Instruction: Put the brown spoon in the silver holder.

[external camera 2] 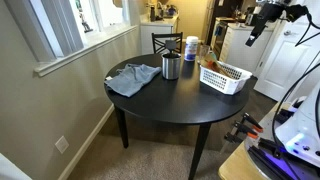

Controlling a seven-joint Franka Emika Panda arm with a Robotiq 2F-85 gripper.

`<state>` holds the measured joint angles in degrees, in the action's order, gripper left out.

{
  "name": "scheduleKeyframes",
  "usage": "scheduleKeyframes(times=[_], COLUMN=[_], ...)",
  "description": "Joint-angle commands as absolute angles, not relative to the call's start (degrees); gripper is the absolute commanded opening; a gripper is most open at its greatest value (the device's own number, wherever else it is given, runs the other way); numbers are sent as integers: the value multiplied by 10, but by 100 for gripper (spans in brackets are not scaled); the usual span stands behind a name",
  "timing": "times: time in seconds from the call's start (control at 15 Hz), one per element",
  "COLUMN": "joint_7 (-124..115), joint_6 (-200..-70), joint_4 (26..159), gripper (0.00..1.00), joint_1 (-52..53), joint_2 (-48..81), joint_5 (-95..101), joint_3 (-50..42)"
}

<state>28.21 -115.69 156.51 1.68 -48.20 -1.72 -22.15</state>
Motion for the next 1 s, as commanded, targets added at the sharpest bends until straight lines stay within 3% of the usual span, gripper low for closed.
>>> scheduleKeyframes(times=[0.0, 0.4, 0.93], joint_7=[290, 297, 24], joint_6=[-1155, -1159, -1328], joint_4=[1564, 1568, 1601], gripper=[100, 100, 100], joint_1=[5, 7, -14], joint_2=[-478, -477, -355], joint_5=[-27, -25, -27], joint_3=[-211, -212, -65])
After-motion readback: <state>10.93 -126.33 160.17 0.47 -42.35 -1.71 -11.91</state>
